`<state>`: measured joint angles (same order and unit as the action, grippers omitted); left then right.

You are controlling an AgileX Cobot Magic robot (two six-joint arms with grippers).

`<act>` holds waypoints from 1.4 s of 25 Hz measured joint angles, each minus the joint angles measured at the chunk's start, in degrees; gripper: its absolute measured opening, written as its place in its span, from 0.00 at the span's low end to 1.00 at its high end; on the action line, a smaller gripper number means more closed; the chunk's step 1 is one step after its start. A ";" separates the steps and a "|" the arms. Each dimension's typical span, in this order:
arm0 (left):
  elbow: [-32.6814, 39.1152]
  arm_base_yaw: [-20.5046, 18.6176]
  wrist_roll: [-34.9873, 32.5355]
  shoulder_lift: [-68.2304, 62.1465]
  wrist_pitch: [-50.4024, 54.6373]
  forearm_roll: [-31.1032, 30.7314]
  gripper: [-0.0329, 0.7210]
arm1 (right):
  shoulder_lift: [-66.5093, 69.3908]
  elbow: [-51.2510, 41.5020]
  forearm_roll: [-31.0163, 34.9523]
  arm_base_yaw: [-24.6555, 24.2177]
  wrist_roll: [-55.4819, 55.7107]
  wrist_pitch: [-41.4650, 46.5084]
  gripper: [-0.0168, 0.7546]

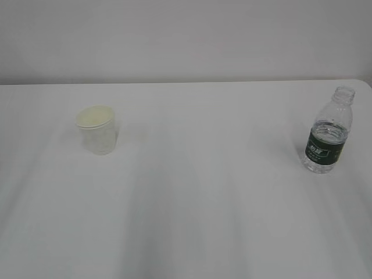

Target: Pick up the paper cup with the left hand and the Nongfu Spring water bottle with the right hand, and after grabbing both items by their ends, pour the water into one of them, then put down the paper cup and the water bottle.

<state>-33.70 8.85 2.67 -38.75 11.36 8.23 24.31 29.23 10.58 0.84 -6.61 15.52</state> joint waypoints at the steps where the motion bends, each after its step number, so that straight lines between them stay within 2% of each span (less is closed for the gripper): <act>1: 0.00 0.31 0.00 -0.83 -0.67 0.00 0.70 | 0.57 0.00 0.14 0.00 0.00 -0.91 0.71; 14: 0.00 3.73 0.00 -13.52 -13.08 0.00 0.70 | 12.69 0.00 0.35 0.00 -0.09 -8.89 0.70; 24: 0.00 3.84 0.00 -23.61 -24.20 0.00 0.70 | 22.48 -0.13 0.60 0.00 -0.09 -22.70 0.70; 29: 0.00 3.84 0.00 -27.38 -28.15 0.00 0.65 | 27.04 -2.95 0.37 -0.04 0.47 -28.50 0.70; 32: 0.15 3.84 0.00 -29.41 -30.06 0.00 0.64 | 28.77 -5.00 -2.12 -0.04 3.65 -31.54 0.70; 35: 2.79 3.84 0.00 -29.72 -36.59 -0.12 0.63 | 29.95 -7.83 -7.27 -0.04 8.22 -36.61 0.70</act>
<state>-30.91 12.69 2.67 -68.47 -25.23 8.11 54.26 21.40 3.31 0.80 1.61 -21.09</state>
